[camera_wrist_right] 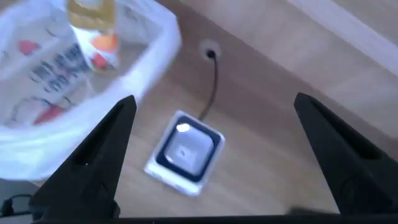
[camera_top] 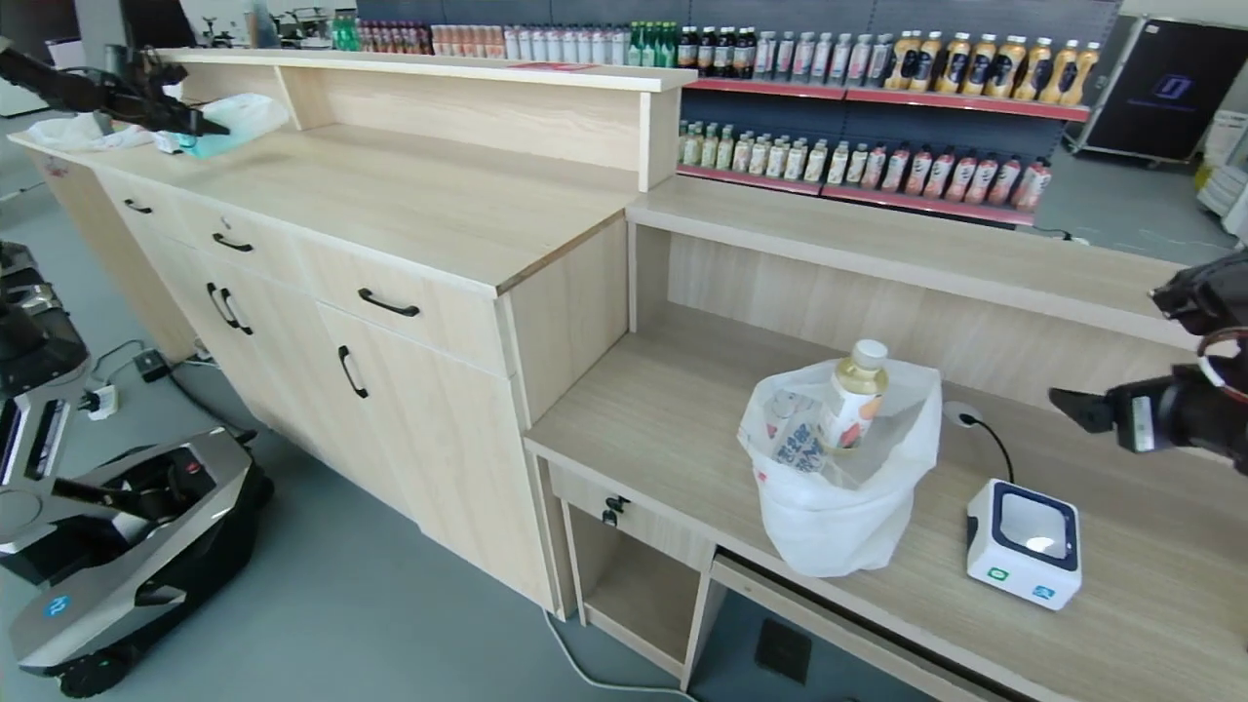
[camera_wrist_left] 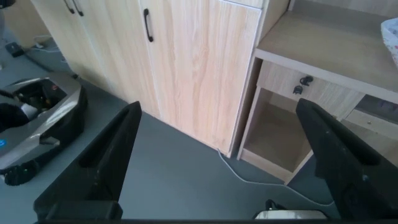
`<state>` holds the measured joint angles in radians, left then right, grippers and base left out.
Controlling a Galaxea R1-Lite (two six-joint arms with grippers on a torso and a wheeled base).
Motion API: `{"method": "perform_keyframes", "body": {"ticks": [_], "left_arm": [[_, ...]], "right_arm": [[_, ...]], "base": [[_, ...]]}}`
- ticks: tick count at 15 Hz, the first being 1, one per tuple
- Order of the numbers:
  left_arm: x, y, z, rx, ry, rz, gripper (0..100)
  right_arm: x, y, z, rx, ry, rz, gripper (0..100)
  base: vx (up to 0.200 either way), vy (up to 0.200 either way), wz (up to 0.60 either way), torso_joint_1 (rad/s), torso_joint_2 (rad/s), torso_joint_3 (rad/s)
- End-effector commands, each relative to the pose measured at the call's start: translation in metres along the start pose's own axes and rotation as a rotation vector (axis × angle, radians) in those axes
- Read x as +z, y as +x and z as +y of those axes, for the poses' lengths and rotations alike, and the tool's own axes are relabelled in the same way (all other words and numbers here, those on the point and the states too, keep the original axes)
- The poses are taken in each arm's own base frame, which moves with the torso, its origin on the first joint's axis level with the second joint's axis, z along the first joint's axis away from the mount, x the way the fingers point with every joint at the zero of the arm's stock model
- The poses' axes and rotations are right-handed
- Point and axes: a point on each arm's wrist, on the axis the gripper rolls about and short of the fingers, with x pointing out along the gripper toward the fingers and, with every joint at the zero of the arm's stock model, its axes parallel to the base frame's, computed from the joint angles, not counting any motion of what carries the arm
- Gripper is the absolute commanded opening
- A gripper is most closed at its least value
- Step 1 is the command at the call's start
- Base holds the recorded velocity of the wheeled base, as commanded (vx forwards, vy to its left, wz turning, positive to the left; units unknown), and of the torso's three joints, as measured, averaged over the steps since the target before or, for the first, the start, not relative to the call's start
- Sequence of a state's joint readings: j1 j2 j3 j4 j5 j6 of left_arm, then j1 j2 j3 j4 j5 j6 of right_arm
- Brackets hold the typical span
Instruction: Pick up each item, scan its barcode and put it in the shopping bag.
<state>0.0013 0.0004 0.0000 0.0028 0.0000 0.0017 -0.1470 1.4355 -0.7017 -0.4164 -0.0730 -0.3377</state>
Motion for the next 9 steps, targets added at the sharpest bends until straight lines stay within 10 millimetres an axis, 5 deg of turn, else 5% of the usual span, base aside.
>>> {"method": "perform_keyframes", "body": {"ticks": [1,4,7,9], "left_arm": [[0.0,0.0,0.0,0.0,0.0,0.0,100],[0.0,0.0,0.0,0.0,0.0,0.0,100],[0.0,0.0,0.0,0.0,0.0,0.0,100],[0.0,0.0,0.0,0.0,0.0,0.0,100]], "right_arm": [[-0.016,-0.072,-0.034,-0.261,0.054,0.103,100],[-0.067,-0.066,-0.055,-0.46,0.071,0.408,100],[-0.087,-0.014,-0.072,-0.465,0.088,0.468,100],[-0.107,0.039,-0.082,-0.397,-0.024,0.393,100]], "base": [[0.0,0.0,-0.6,0.002,0.0,0.007],[0.0,0.0,-0.6,0.002,0.0,0.002],[0.0,0.0,0.0,0.0,0.0,0.0],[0.0,0.0,0.0,0.0,0.0,0.0]]}}
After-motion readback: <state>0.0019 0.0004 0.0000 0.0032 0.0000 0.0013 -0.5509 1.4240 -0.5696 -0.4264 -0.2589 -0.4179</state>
